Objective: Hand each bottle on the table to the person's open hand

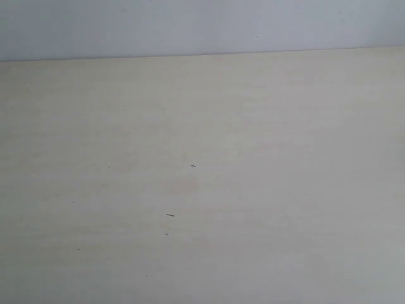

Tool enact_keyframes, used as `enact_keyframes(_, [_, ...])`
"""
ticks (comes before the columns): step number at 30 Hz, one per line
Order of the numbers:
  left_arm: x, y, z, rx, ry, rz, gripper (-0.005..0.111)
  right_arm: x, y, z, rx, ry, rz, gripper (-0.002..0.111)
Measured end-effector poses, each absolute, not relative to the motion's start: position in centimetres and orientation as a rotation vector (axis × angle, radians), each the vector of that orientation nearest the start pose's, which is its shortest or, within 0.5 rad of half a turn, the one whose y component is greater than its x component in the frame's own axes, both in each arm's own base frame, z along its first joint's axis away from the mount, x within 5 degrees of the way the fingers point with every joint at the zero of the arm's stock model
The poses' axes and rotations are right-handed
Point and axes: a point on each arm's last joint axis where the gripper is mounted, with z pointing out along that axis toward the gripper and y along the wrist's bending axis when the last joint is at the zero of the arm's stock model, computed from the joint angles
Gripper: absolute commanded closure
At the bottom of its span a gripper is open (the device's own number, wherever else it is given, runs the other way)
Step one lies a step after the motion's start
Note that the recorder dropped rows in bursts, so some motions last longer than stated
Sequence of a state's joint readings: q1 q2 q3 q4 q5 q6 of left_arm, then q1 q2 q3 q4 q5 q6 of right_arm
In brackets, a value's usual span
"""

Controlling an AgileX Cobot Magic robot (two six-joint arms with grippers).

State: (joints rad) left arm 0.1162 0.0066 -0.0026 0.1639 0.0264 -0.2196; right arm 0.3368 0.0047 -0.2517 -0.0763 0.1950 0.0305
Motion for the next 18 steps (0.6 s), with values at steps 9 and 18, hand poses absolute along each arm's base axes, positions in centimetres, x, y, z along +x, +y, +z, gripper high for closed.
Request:
enact_keyframes(9, [5.6,0.7,21.1,-0.133,1.508,0.052,0.107,3.6,1.0,27.9,-0.253,1.412,0.208,0.108])
enact_keyframes(18, [5.6,0.7,21.1,-0.132,1.508,0.053,0.107,5.3,0.0,23.4,-0.033,1.419,-0.029,0.108])
